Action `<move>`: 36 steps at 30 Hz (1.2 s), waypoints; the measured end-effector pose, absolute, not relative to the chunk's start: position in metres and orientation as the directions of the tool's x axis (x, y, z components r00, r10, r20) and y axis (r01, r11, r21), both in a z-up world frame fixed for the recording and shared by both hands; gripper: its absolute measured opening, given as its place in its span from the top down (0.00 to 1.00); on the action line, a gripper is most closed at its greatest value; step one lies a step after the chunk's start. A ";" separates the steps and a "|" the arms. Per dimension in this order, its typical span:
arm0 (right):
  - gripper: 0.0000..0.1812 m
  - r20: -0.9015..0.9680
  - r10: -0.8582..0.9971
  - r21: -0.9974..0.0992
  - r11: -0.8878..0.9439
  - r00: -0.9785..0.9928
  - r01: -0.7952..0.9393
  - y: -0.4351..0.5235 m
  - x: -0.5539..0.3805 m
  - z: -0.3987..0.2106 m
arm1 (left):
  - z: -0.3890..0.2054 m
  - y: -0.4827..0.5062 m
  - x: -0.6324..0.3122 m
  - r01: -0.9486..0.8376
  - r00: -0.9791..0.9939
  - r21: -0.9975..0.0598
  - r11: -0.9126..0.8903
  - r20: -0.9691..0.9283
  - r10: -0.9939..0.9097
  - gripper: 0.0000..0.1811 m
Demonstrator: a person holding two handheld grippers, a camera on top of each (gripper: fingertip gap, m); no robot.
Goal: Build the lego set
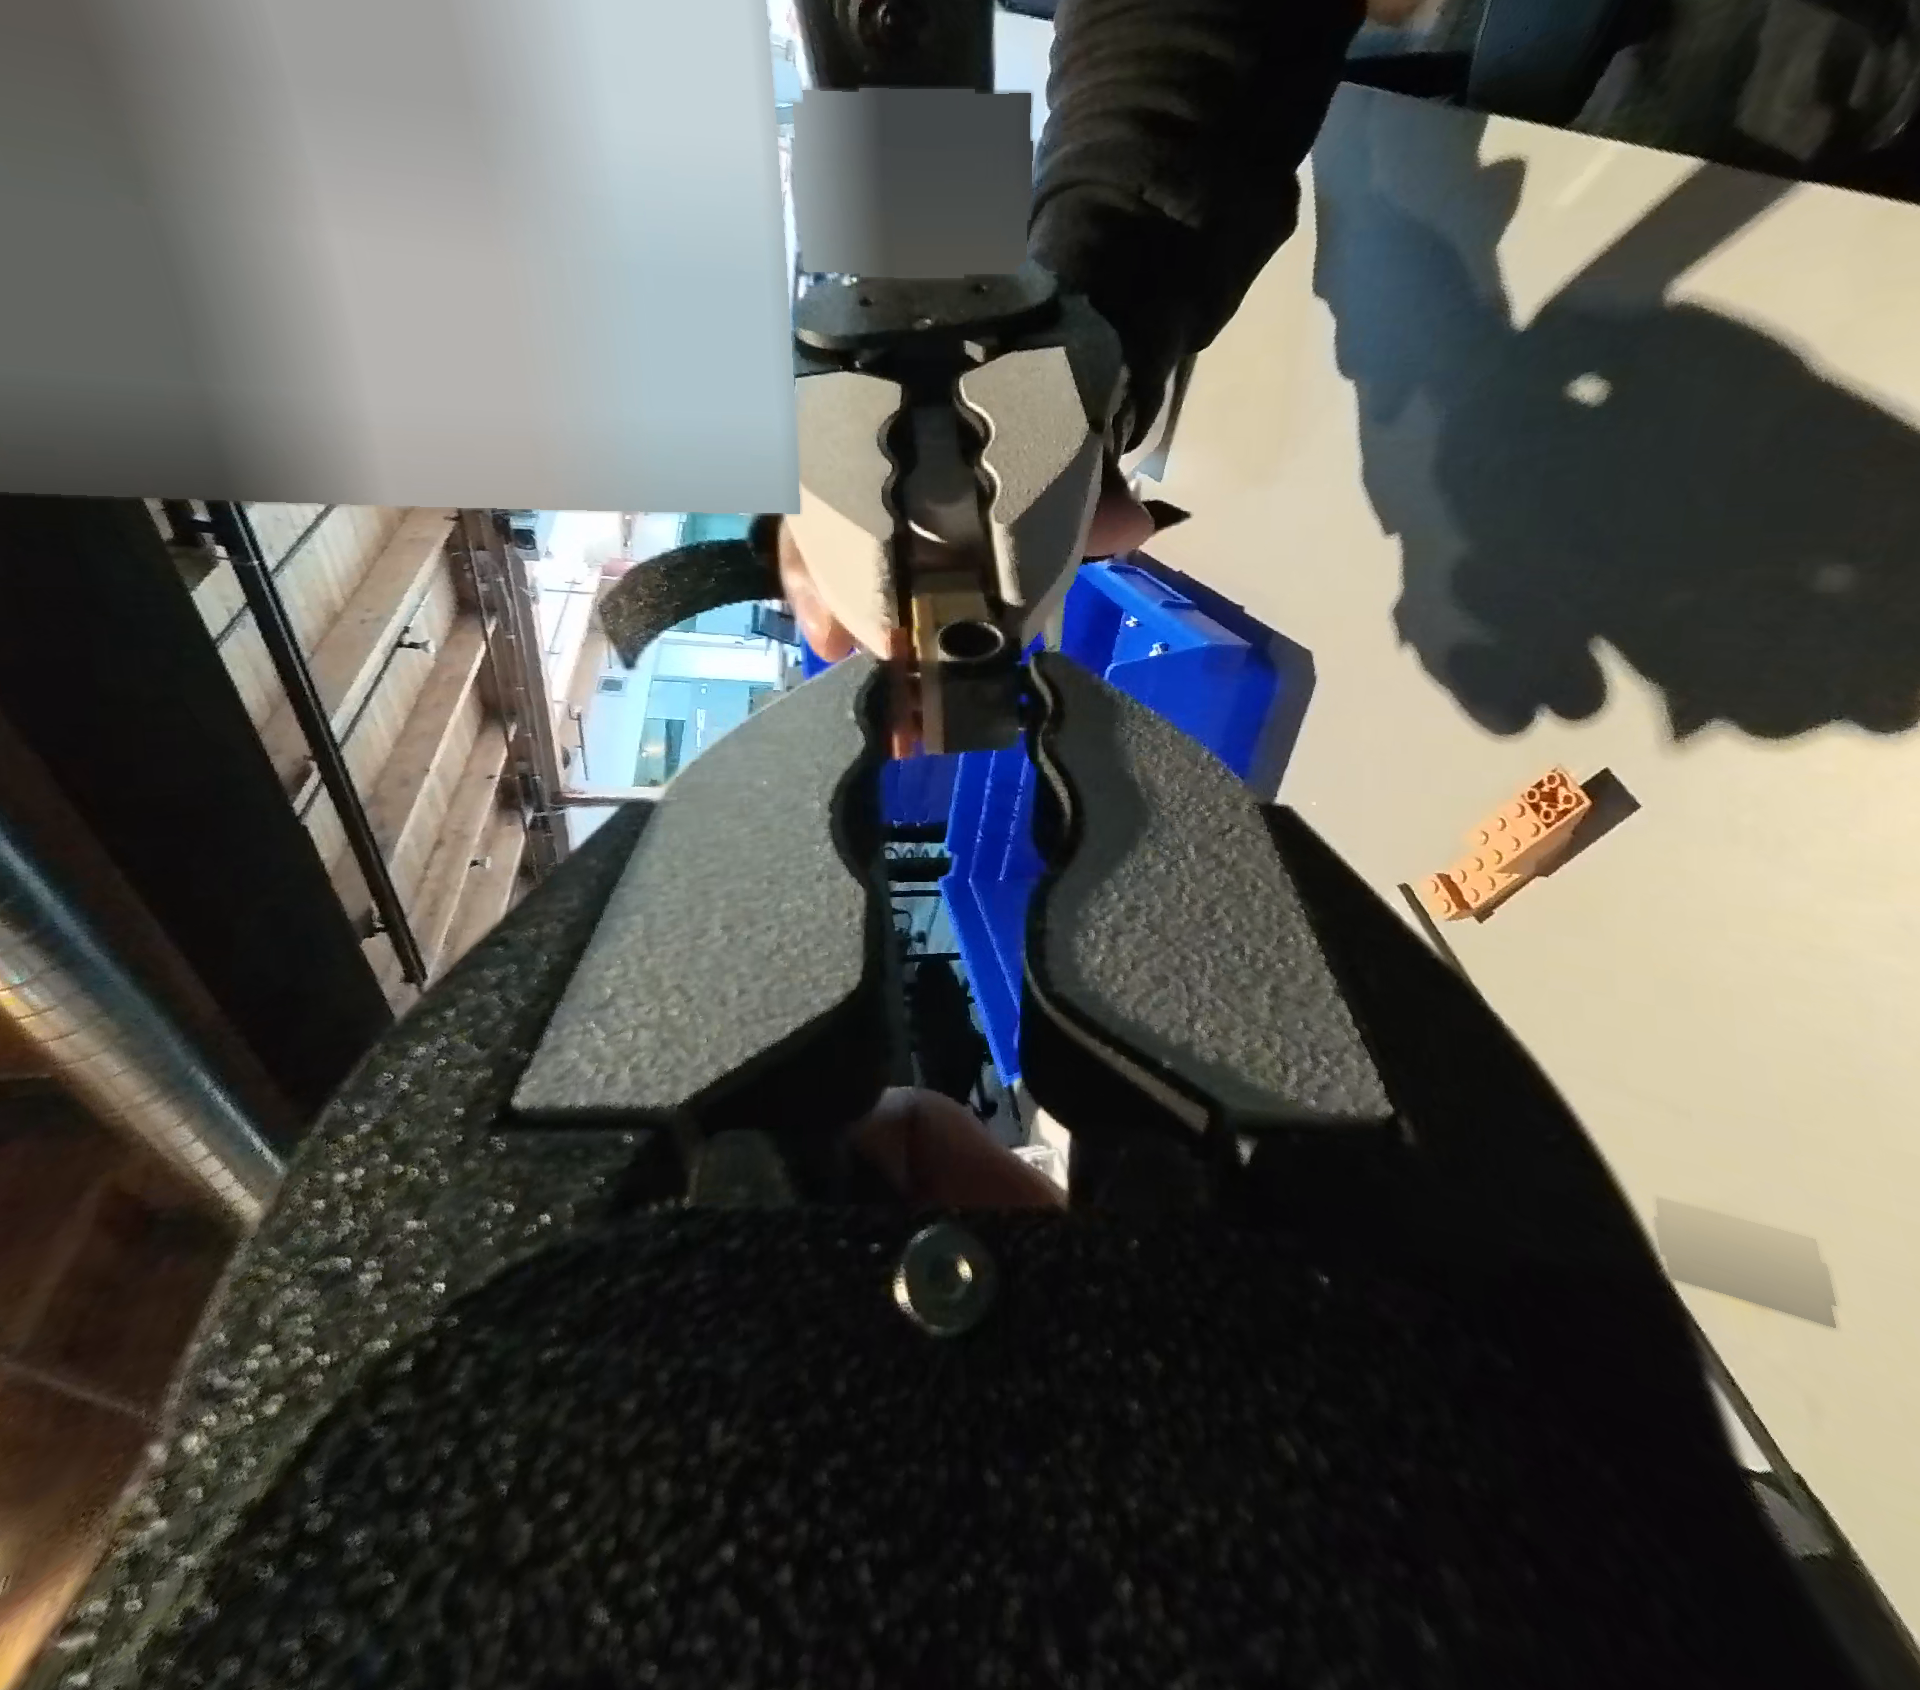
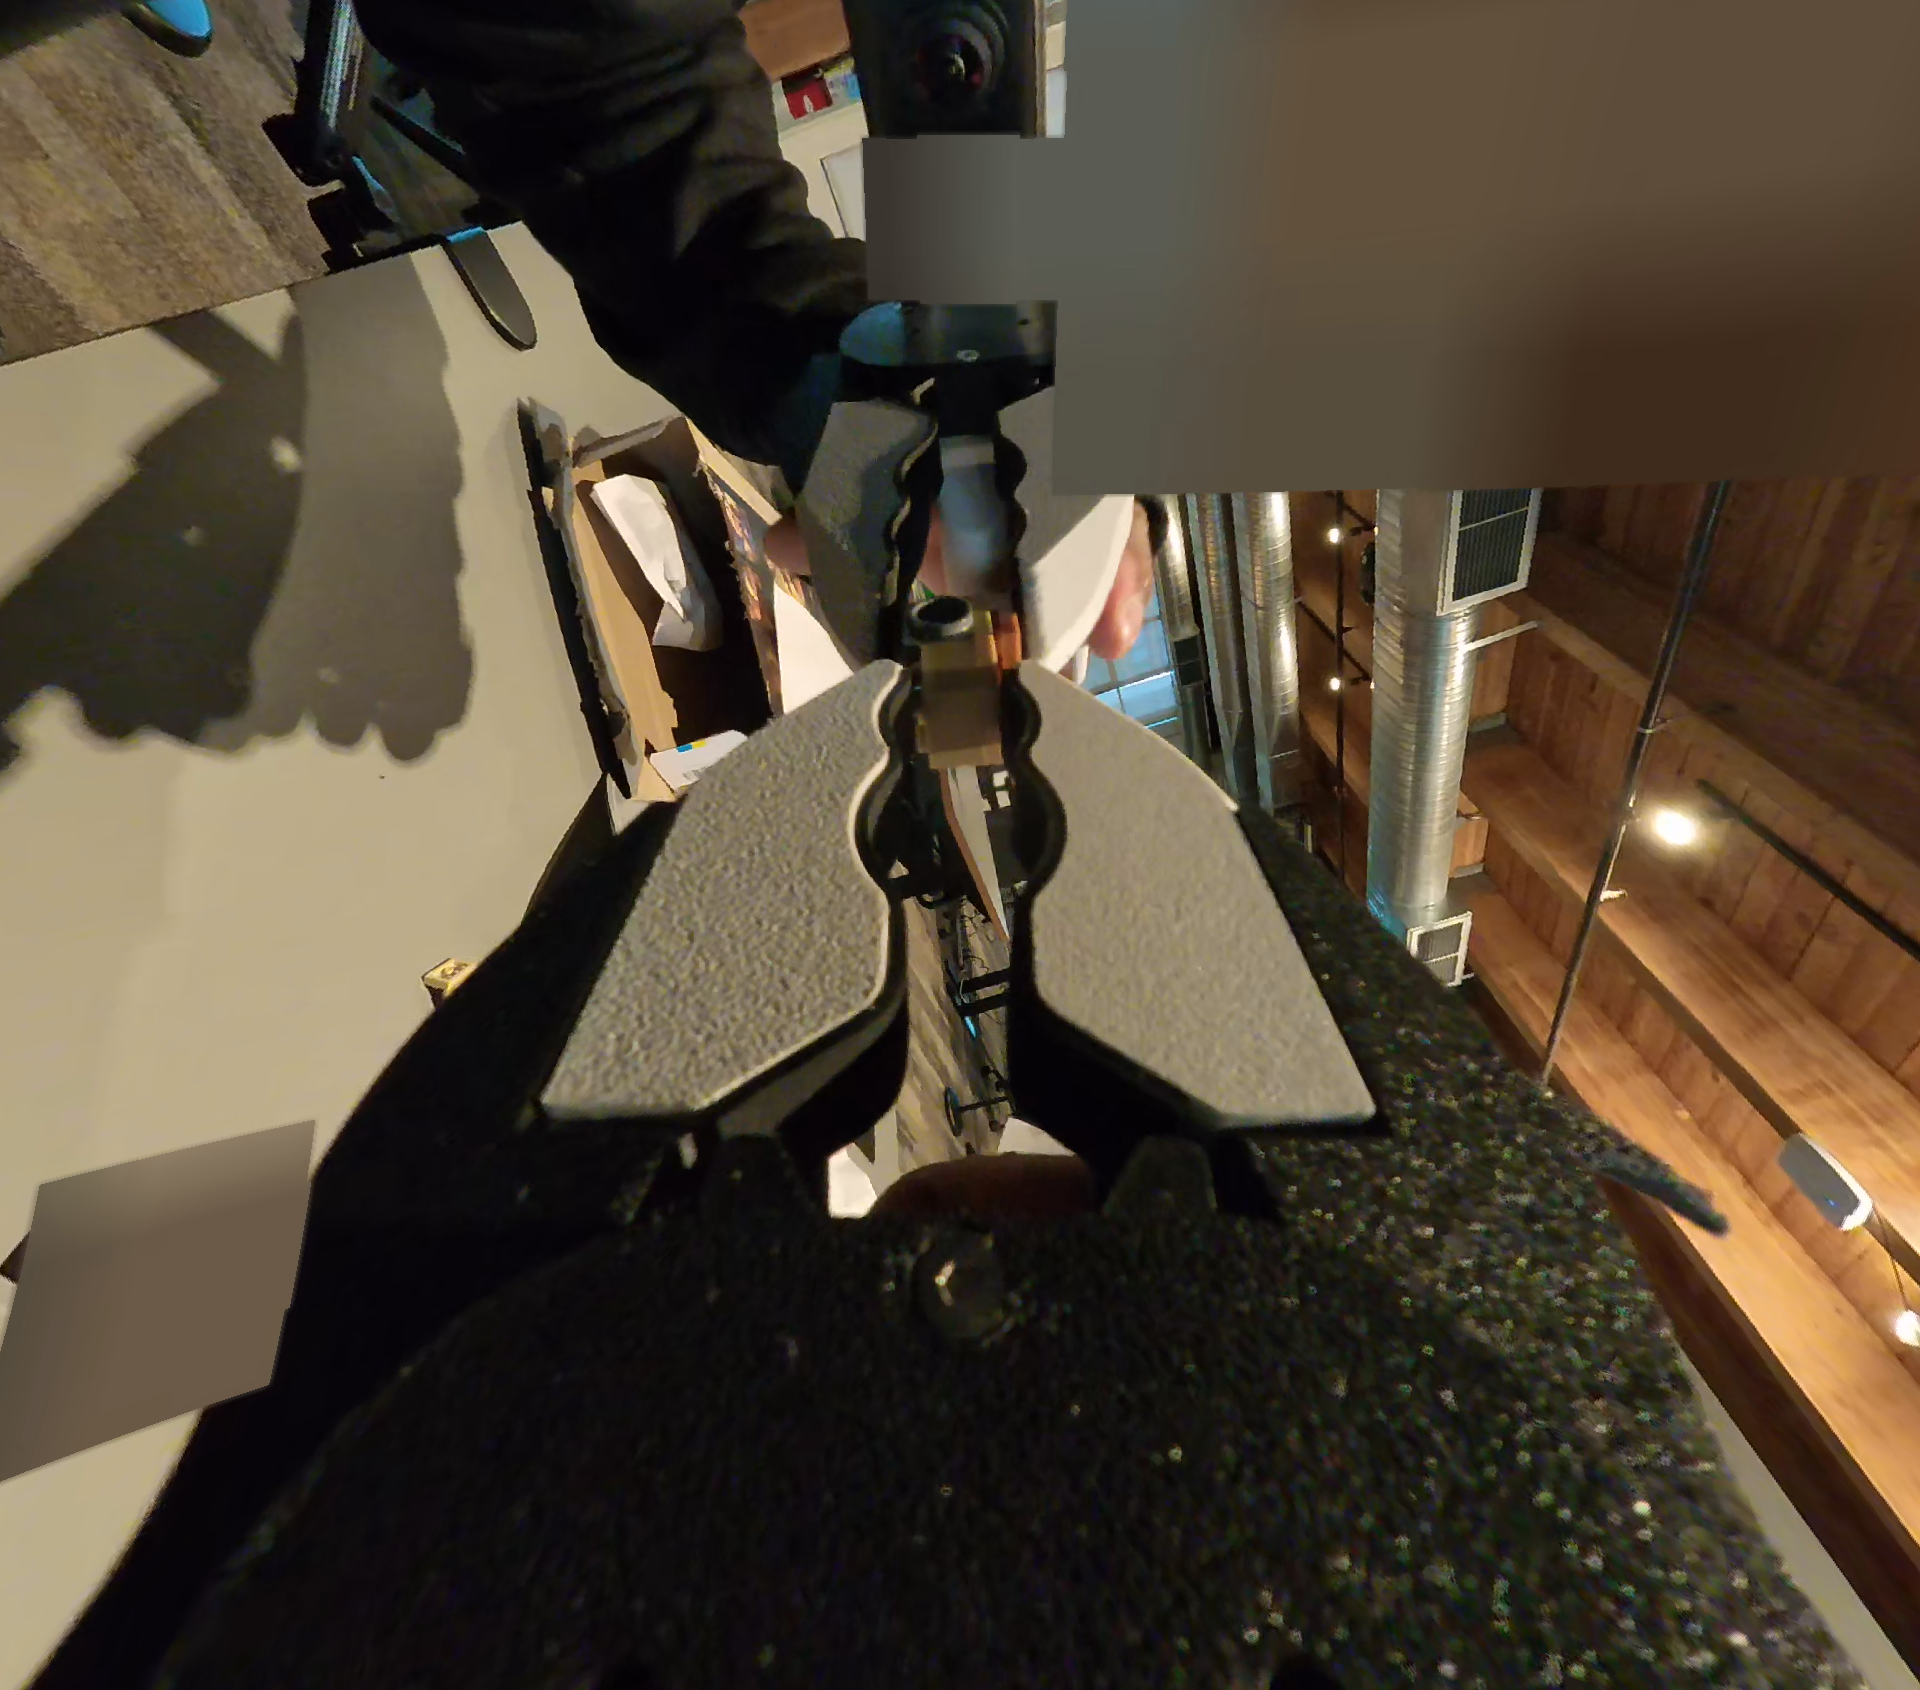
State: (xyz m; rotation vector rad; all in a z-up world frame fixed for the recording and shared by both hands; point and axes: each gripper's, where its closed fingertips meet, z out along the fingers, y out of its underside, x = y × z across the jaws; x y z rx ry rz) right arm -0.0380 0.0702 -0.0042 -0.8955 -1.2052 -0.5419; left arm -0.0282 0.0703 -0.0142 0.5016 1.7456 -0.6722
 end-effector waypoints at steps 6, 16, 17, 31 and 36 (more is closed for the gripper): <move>0.92 0.950 0.106 -0.304 0.534 0.295 0.789 0.072 -0.036 -0.007 | -0.017 0.073 -0.025 0.618 -0.274 -0.175 0.766 -0.962 0.002 0.87; 0.92 0.948 0.110 -0.311 0.535 0.300 0.786 0.071 -0.037 -0.008 | -0.018 0.072 -0.026 0.608 -0.331 -0.225 0.761 -0.944 -0.015 0.88; 0.92 0.947 0.109 -0.313 0.533 0.304 0.786 0.071 -0.036 -0.008 | -0.018 0.072 -0.025 0.604 -0.337 -0.232 0.763 -0.941 -0.020 0.88; 0.92 0.914 0.171 -0.400 0.515 0.367 0.758 0.075 -0.030 -0.011 | -0.021 0.075 -0.020 0.519 -0.456 -0.374 0.768 -0.882 -0.122 0.88; 0.92 0.827 0.260 -0.559 0.475 0.498 0.680 0.081 -0.022 -0.013 | -0.024 0.081 -0.014 0.437 -0.542 -0.506 0.744 -0.808 -0.230 0.88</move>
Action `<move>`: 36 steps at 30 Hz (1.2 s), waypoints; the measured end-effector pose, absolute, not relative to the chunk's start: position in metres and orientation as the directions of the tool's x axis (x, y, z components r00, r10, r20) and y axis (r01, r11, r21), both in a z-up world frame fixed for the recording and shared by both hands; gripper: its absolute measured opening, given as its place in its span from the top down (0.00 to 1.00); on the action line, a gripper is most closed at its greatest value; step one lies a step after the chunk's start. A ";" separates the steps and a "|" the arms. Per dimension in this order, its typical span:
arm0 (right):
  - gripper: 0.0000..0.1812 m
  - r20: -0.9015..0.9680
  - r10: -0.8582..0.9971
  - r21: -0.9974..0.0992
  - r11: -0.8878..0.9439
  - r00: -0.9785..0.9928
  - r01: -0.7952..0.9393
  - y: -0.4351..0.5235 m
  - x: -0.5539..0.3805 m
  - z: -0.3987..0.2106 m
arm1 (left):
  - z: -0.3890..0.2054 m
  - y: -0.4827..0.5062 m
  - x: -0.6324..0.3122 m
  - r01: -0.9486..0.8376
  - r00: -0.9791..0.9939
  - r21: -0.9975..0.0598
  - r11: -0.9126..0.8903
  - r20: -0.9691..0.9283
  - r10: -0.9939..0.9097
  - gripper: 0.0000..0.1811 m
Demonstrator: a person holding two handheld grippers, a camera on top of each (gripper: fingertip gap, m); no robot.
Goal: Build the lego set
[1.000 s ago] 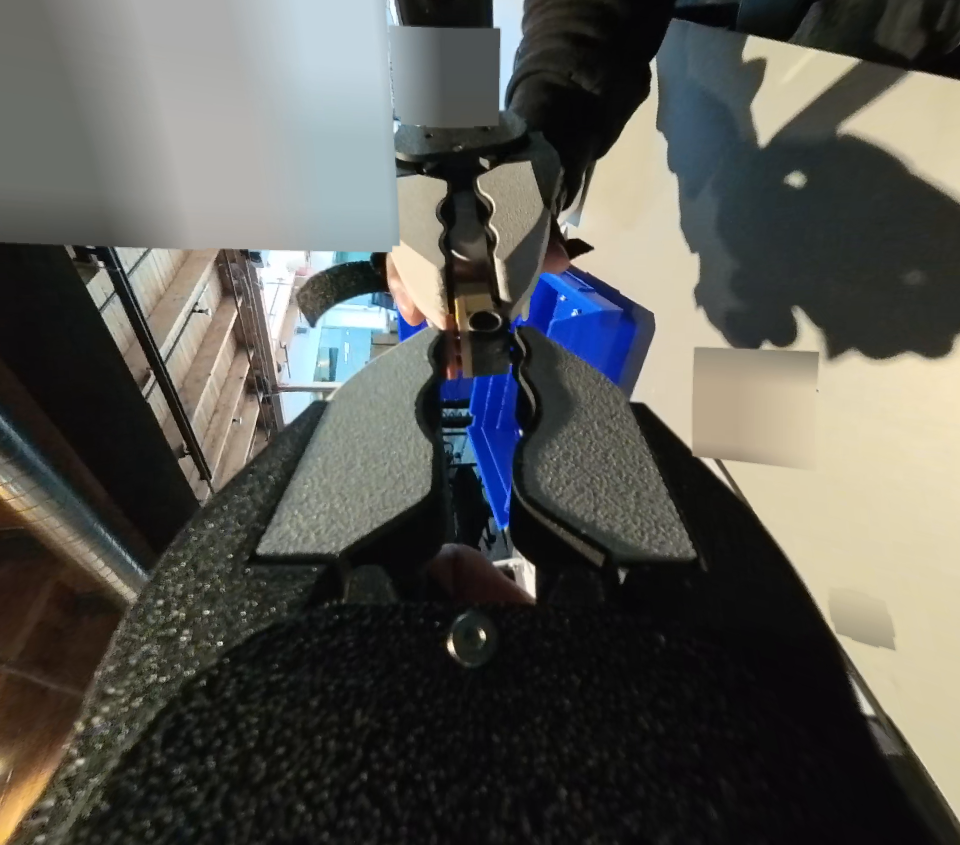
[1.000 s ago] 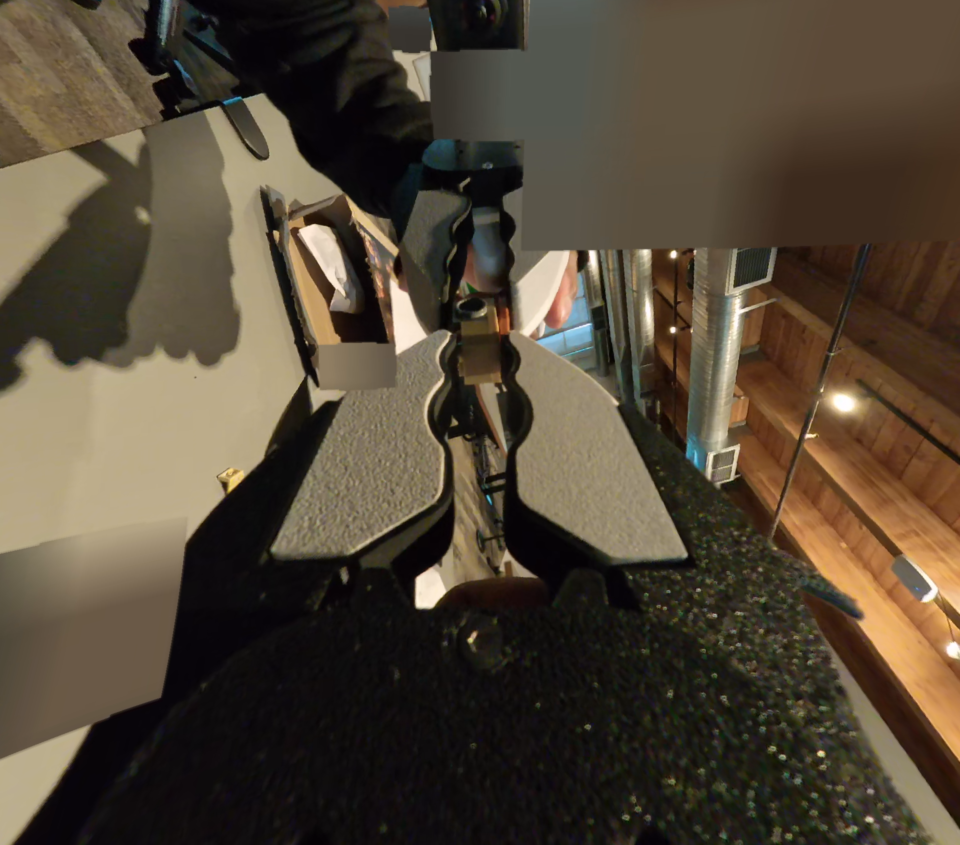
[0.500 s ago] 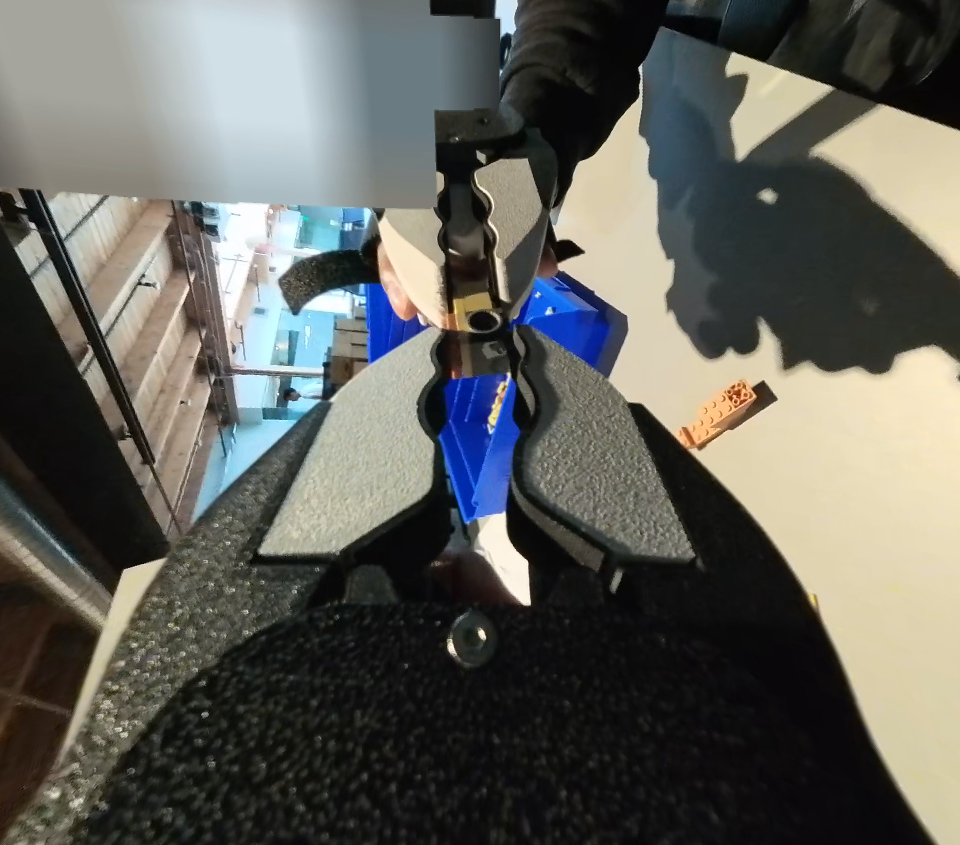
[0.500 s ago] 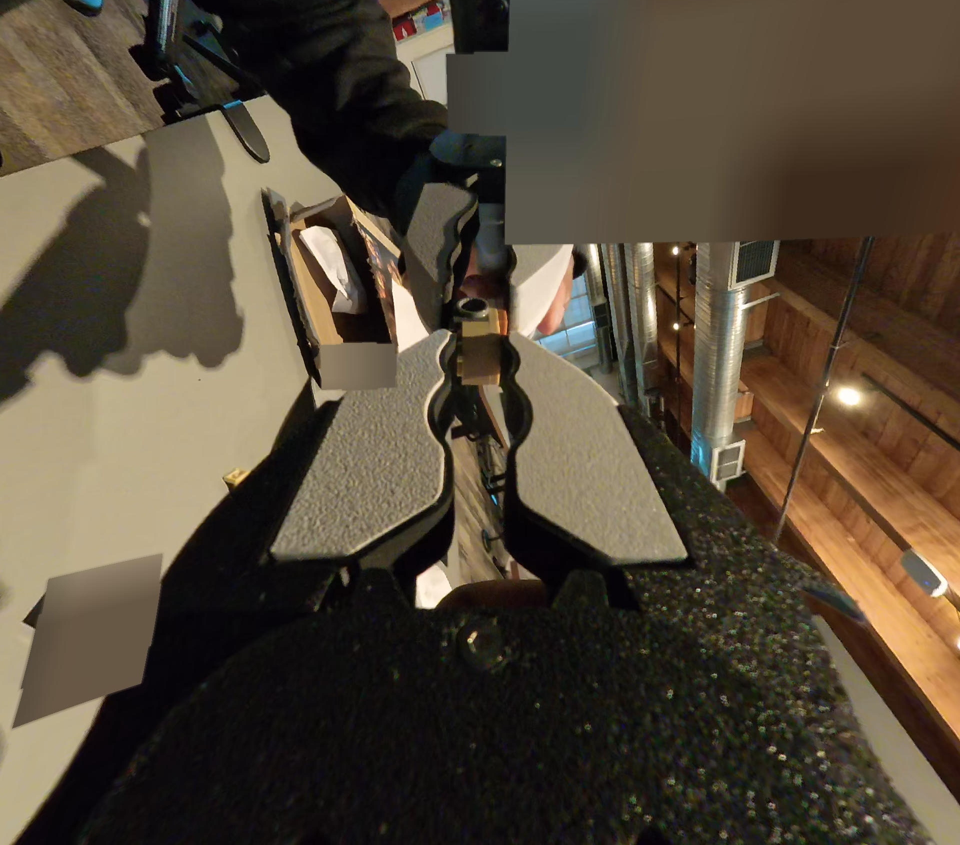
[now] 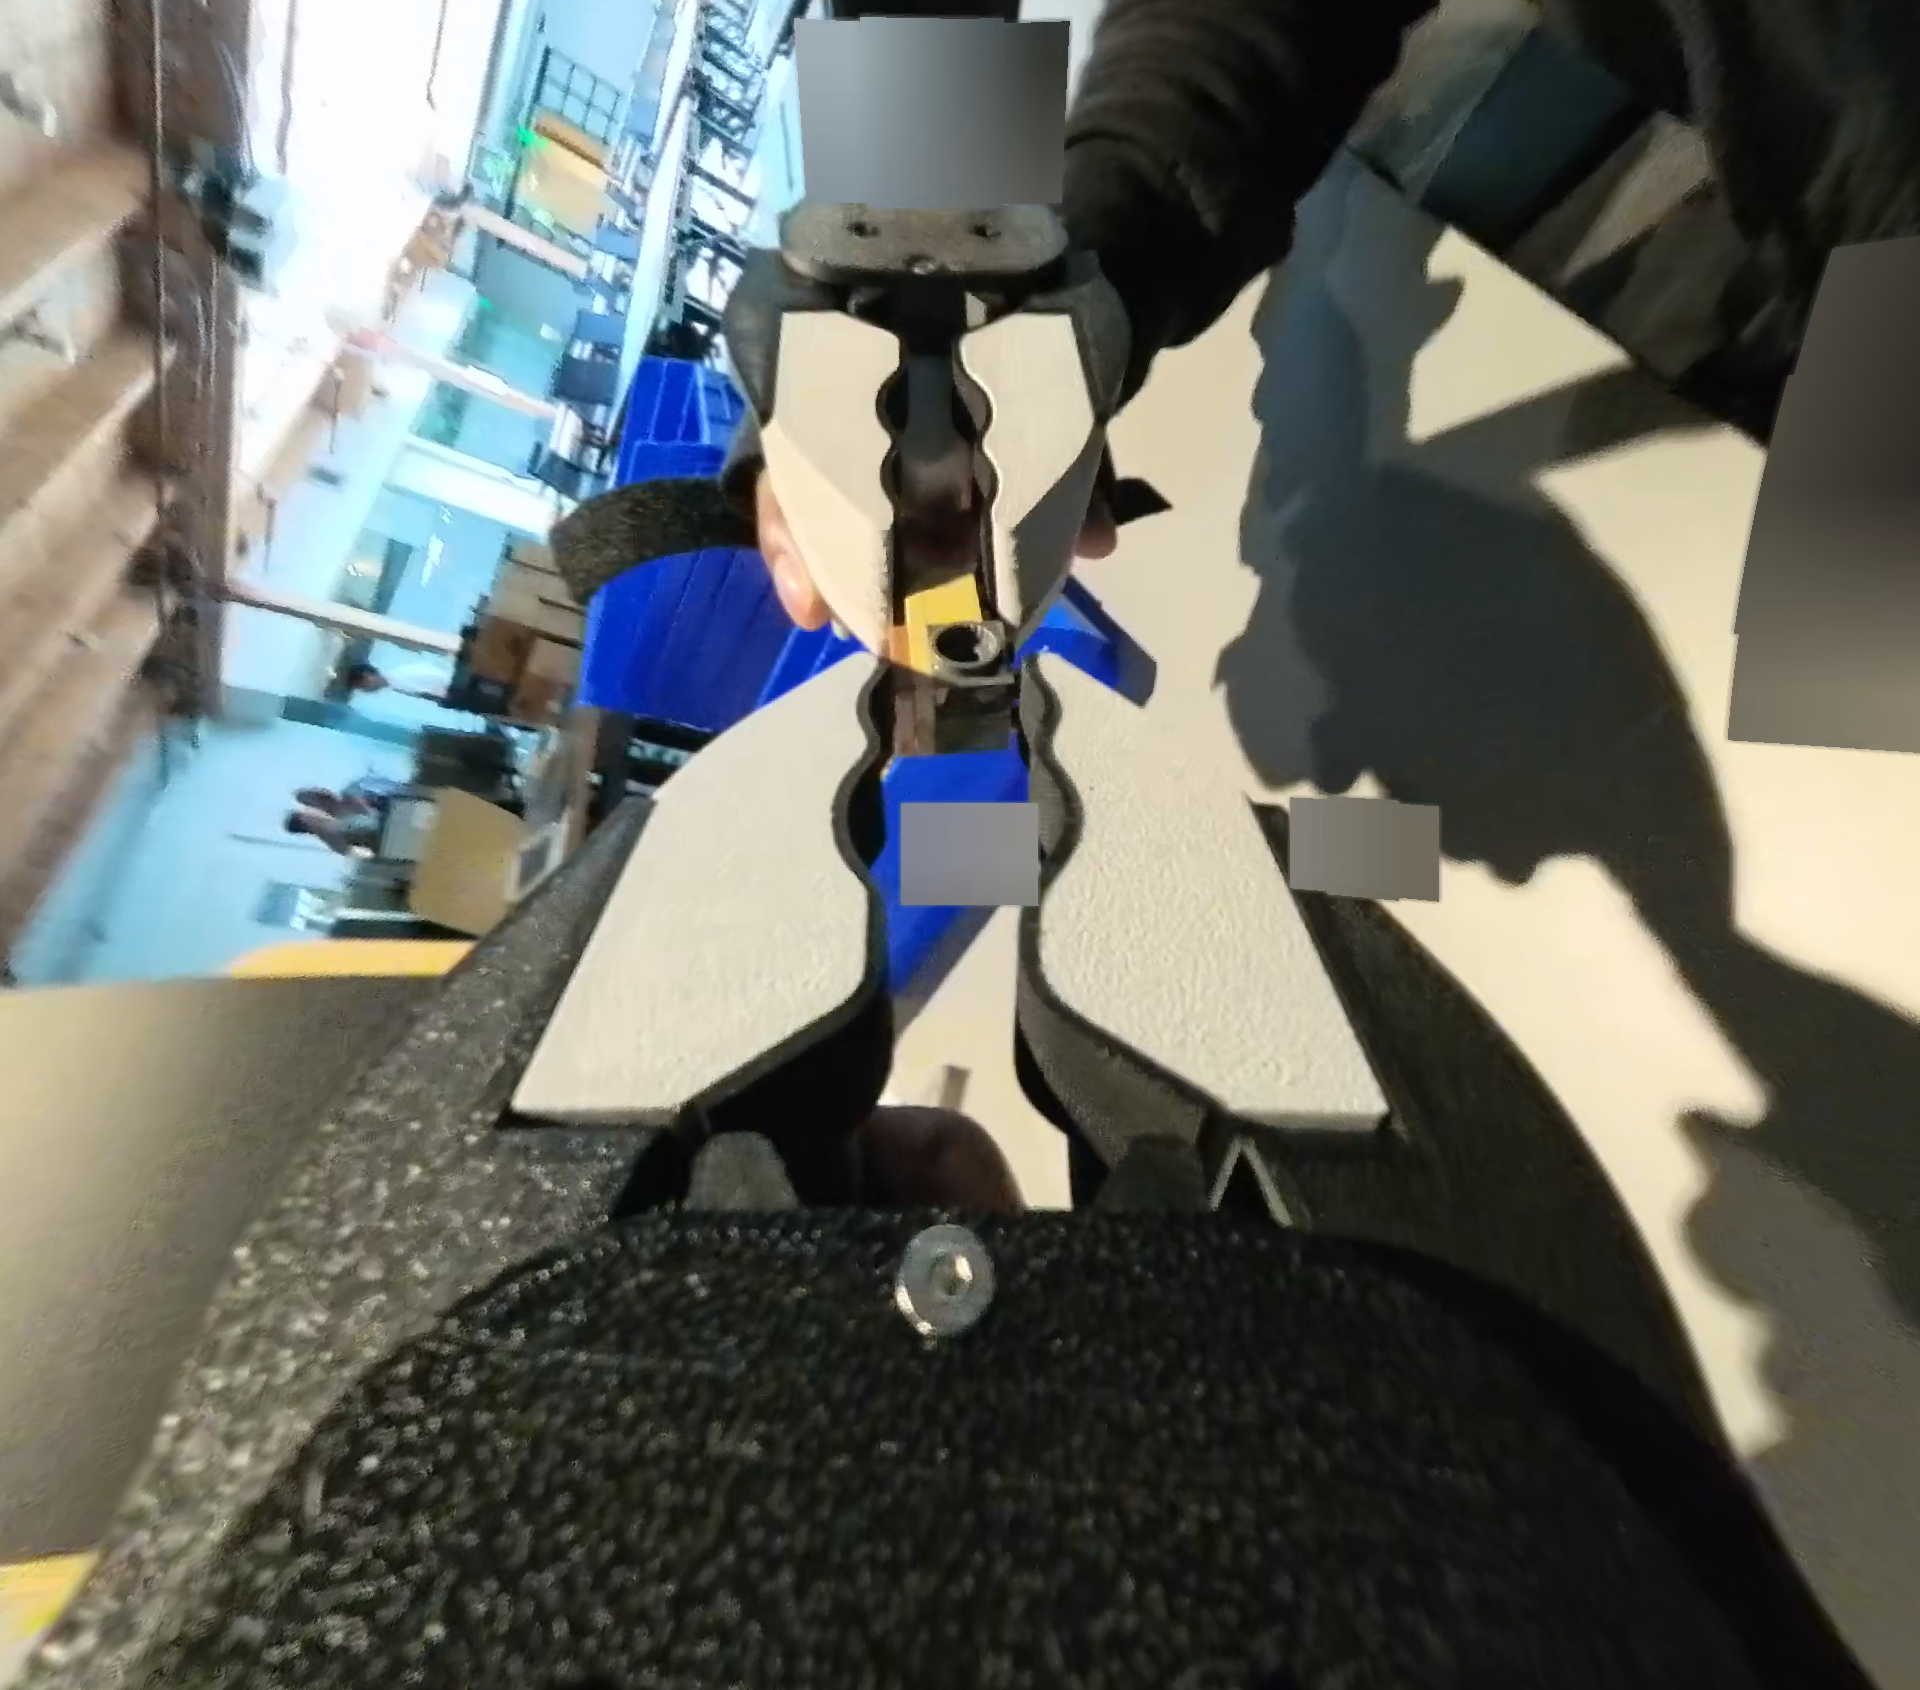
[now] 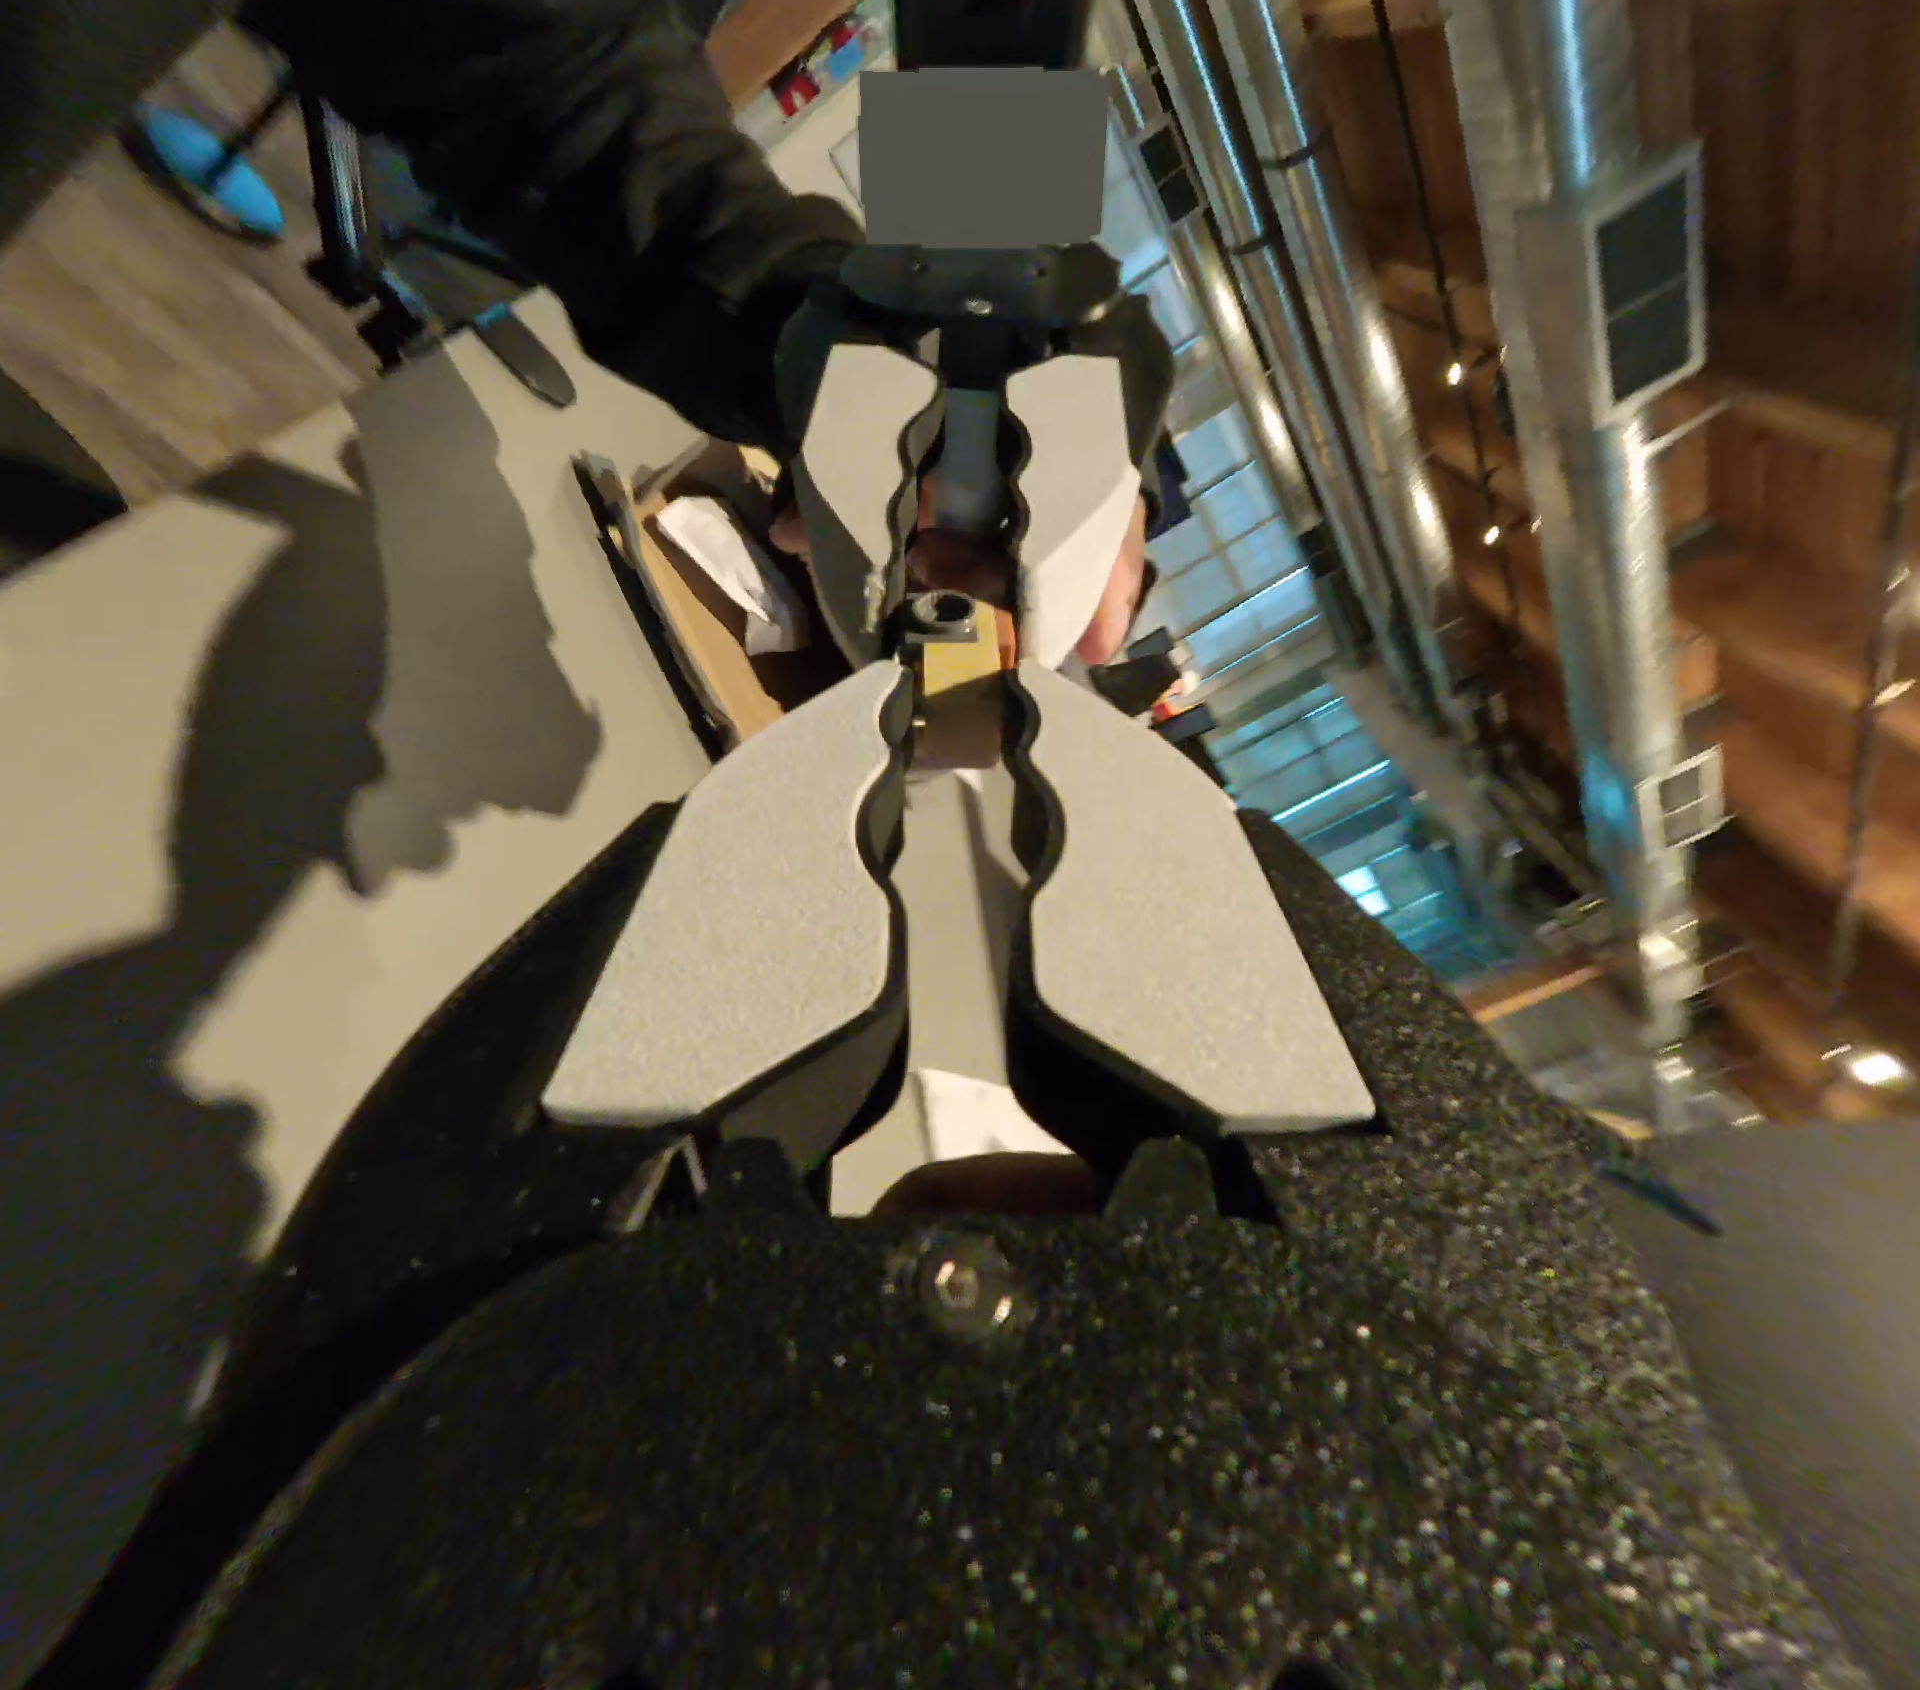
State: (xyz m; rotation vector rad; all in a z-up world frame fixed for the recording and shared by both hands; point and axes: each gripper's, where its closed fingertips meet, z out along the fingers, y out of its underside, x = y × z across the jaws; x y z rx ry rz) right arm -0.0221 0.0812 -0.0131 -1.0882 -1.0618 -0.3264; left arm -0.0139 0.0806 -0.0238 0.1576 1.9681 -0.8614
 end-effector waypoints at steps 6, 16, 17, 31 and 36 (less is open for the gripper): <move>0.92 0.705 0.355 -0.703 0.470 0.615 0.534 0.080 -0.020 -0.012 | -0.021 0.087 -0.009 0.363 -0.578 -0.665 0.652 -0.710 -0.403 0.76; 0.92 0.401 0.541 -0.851 0.518 0.739 0.082 0.067 -0.010 -0.001 | -0.015 0.072 -0.009 0.330 -0.602 -0.820 0.469 -0.565 -0.565 0.76; 0.92 0.392 0.548 -0.853 0.518 0.739 0.068 0.067 -0.010 -0.002 | -0.014 0.071 -0.008 0.332 -0.596 -0.824 0.459 -0.560 -0.575 0.76; 0.92 0.366 0.576 -0.881 0.466 0.731 0.074 0.072 -0.014 -0.014 | -0.021 0.071 -0.007 0.297 -0.625 -0.867 0.399 -0.493 -0.606 0.88; 0.92 0.363 0.585 -0.886 0.458 0.725 0.074 0.073 -0.016 -0.017 | -0.024 0.072 -0.009 0.295 -0.618 -0.872 0.391 -0.486 -0.618 0.88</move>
